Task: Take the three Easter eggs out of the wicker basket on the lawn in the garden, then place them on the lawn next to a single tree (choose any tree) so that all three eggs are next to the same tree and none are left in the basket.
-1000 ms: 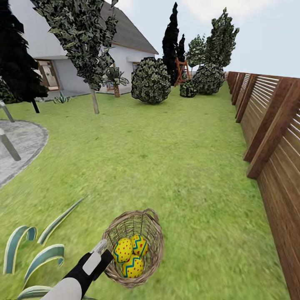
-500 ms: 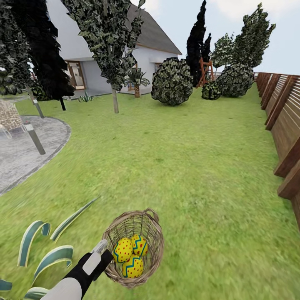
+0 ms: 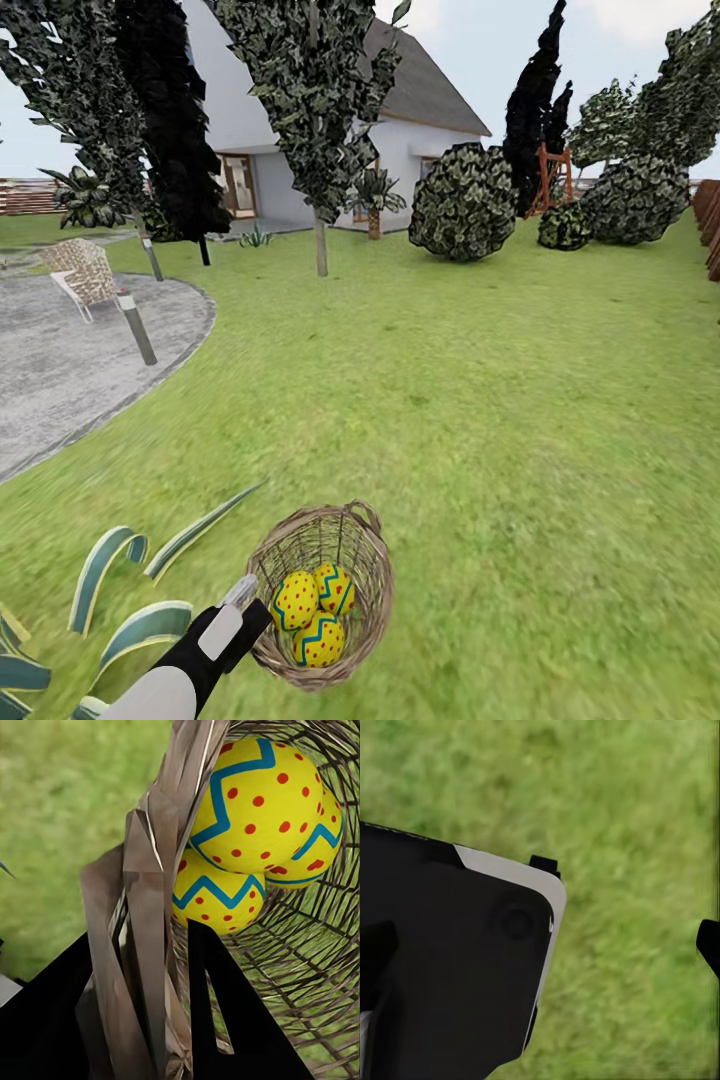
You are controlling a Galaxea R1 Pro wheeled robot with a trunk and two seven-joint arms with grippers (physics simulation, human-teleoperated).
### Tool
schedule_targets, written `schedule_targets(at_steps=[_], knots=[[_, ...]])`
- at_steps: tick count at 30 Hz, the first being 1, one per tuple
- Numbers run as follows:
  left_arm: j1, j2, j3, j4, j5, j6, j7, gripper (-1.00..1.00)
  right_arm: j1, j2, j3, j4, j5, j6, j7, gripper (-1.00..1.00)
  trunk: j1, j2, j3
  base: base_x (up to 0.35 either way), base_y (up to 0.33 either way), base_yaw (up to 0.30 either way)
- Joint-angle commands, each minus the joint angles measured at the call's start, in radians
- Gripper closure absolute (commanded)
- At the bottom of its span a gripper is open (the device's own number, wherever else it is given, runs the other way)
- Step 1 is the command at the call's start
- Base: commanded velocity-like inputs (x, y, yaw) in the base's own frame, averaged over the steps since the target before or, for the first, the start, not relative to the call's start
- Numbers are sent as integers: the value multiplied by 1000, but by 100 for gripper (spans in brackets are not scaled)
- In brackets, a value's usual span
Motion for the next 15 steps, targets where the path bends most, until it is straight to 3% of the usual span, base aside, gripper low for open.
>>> schedule_targets(at_steps=[1, 4, 15], knots=[[-1, -1, 1, -3, 14, 3, 6, 100, -2, -1, -8, 3, 7, -6, 2, -100, 1, -2, -1, 328, -79, 273], [-1, -1, 1, -3, 14, 3, 6, 100, -2, -2, -8, 3, 7, -6, 2, -100, 1, -2, 0, 328, -79, 126], [-1, -1, 1, -3, 14, 3, 6, 100, -2, -4, -8, 5, 9, -6, 2, -100, 1, -2, 0, 314, -127, 3]])
